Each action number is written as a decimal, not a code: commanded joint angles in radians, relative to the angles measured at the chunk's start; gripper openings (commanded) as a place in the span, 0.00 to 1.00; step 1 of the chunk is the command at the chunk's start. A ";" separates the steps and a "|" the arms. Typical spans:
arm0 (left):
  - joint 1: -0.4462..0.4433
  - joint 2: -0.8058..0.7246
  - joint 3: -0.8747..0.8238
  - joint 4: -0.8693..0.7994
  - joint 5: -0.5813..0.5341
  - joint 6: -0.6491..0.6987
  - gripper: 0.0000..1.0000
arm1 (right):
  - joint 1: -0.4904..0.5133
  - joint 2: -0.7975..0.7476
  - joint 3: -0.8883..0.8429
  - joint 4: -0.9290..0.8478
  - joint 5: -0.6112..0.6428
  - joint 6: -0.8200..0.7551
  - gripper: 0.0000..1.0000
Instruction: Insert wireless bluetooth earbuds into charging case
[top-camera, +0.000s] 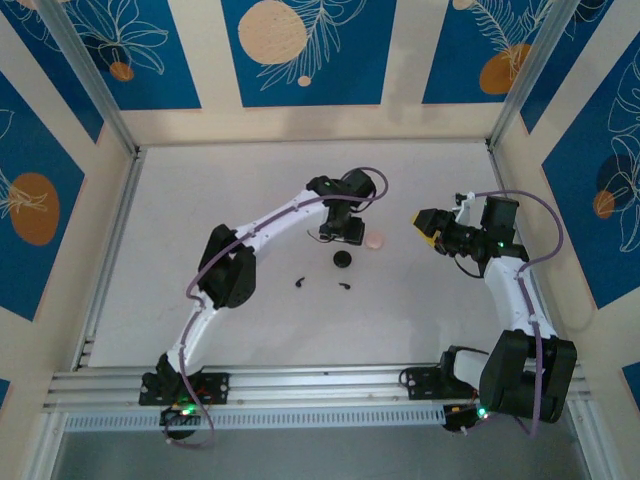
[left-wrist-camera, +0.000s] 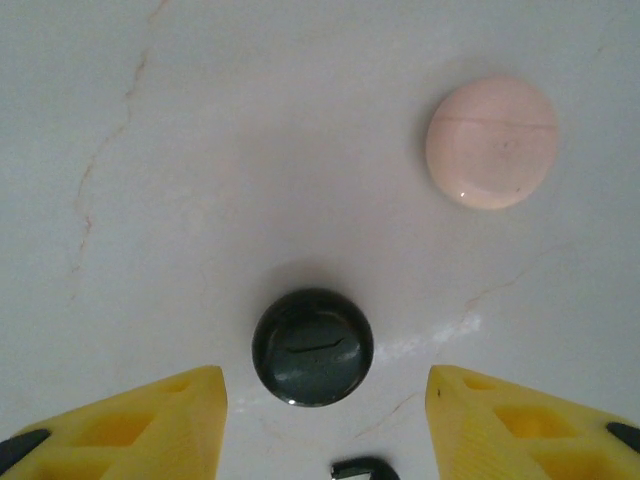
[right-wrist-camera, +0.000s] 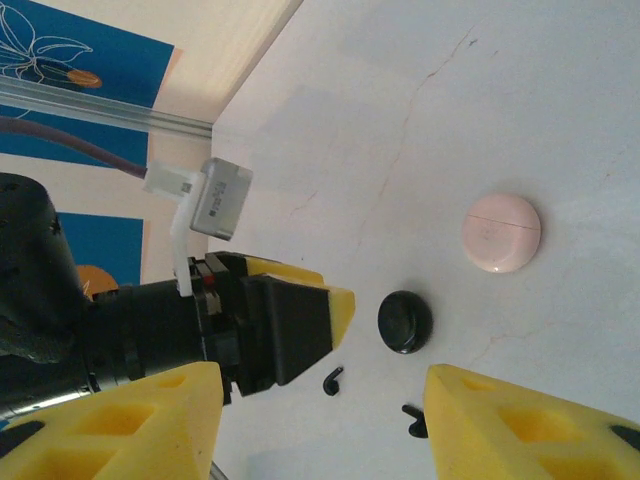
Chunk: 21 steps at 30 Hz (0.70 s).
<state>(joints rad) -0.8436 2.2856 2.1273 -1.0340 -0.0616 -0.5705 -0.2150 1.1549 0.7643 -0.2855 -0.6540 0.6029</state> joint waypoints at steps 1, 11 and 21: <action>-0.015 0.036 0.017 -0.071 -0.040 0.028 0.54 | 0.013 -0.012 -0.008 -0.010 -0.005 -0.002 0.56; -0.032 0.129 0.061 -0.104 -0.036 0.059 0.58 | 0.017 -0.018 -0.010 -0.014 -0.005 -0.008 0.56; -0.032 0.168 0.068 -0.095 -0.036 0.071 0.55 | 0.020 -0.020 -0.007 -0.017 -0.005 -0.006 0.56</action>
<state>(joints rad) -0.8639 2.4210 2.1654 -1.0950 -0.0841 -0.5190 -0.2020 1.1545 0.7643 -0.2852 -0.6540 0.6029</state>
